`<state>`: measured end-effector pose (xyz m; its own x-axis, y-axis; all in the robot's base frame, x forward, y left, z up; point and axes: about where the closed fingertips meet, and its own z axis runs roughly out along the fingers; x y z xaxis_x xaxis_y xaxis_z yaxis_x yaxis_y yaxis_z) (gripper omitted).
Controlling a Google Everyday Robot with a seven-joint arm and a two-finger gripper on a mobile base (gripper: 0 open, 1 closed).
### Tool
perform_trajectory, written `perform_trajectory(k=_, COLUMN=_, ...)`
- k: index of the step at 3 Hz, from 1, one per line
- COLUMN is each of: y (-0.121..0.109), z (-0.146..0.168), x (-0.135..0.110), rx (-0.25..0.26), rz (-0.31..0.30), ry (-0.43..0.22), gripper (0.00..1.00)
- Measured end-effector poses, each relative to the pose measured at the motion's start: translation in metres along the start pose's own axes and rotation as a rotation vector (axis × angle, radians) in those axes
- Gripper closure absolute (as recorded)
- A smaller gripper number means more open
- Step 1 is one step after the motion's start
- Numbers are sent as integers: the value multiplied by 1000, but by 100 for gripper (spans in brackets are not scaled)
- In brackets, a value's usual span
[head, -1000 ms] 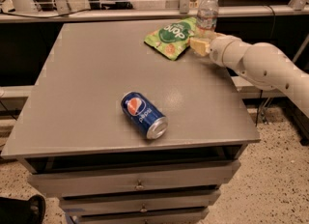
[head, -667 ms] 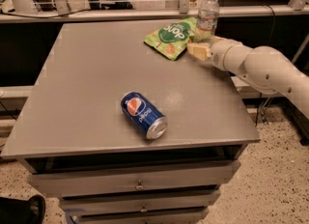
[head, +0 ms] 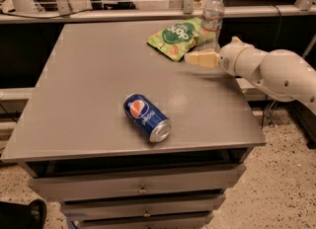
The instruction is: Move water bottle near green rice chip bag
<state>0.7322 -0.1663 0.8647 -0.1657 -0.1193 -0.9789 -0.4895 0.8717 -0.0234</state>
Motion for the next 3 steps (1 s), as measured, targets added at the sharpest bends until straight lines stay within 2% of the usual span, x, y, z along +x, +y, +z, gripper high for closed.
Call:
perform_trajectory(k=1, y=-4, z=-43, x=-13, rx=1, rz=-55, ry=-4, gripper=0)
perform_trajectory(k=2, y=-18, z=-106, x=-27, rx=-16, rz=-102, ry=-37, gripper=0)
perform_trajectory(k=3, y=-26, z=-157, x=-39, rx=-87, rz=-88, ry=-89, gripper=0)
